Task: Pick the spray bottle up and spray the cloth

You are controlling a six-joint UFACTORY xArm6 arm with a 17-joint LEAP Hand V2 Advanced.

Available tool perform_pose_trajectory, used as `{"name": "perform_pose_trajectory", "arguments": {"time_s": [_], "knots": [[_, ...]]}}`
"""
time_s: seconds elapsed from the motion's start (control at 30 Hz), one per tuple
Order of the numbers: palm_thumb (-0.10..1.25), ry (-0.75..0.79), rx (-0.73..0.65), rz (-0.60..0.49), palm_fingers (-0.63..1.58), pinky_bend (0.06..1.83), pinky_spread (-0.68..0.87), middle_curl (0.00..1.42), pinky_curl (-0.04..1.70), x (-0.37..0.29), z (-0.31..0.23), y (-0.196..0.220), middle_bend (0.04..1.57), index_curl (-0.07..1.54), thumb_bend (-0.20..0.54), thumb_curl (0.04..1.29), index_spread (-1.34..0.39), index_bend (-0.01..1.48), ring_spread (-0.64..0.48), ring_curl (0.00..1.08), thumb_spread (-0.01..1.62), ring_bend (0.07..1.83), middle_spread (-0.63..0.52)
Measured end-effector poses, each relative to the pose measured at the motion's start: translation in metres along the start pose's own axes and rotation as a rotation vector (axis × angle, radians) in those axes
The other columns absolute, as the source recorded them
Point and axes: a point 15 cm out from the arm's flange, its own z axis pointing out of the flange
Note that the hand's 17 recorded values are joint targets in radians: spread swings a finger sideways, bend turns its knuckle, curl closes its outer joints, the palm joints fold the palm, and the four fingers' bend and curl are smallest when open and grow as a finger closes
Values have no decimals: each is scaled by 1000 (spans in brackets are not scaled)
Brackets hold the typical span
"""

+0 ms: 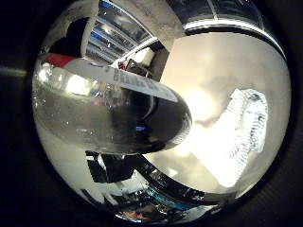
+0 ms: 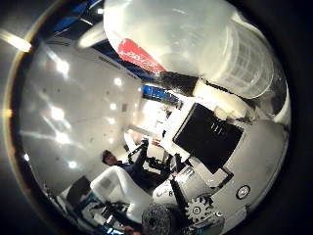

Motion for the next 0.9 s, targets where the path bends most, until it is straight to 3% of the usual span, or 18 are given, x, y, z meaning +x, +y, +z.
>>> {"name": "perform_pose_trajectory", "arguments": {"time_s": [0.37, 0.9], "knots": [[1024, -42, 5, 40, 1134, 1005, -146, 660, 1512, 79, 44, 22, 1405, 811, -15, 713, -204, 1176, -212, 784, 980, 1363, -91], [1006, -37, -28, 53, 1159, 1009, -178, 653, 1377, 172, 82, 10, 1386, 822, -13, 700, -206, 1145, -195, 743, 1014, 1381, -79]]}}
